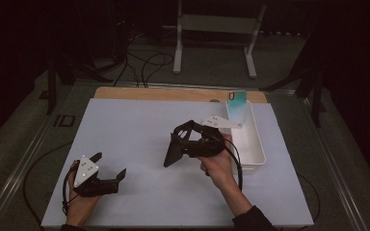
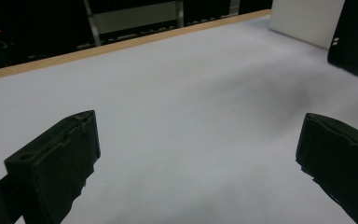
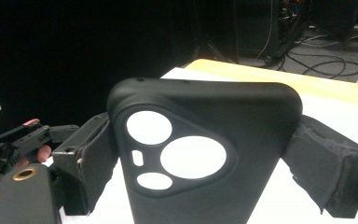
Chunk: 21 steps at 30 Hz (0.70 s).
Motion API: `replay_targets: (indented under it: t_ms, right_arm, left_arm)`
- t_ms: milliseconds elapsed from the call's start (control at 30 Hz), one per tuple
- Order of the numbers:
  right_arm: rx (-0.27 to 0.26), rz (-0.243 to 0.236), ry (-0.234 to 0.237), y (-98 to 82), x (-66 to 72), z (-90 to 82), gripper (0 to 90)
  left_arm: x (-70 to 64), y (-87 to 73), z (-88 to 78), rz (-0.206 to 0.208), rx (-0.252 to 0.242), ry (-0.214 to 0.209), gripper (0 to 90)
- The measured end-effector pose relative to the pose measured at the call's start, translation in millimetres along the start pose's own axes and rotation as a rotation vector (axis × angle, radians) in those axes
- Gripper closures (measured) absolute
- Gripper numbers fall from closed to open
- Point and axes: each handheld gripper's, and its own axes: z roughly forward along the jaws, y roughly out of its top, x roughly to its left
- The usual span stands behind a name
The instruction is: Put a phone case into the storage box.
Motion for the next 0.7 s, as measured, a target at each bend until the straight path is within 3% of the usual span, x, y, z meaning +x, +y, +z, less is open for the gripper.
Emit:
replay_targets:
  t_ms: [367, 700]
  right_arm:
    - [-0.006, 0.003, -0.029, 2.6, -9.0, 3.6, 14.1]
    - [-0.01, -0.037, -0.083, 14.1, -14.3, 5.5, 14.1]
  left_arm:
    - [5.3, -3.6, 0.9, -0.024, -0.013, 0.01, 0.0]
    - [9.0, -5.0, -0.4, -0.043, -0.021, 0.021, 0.0]
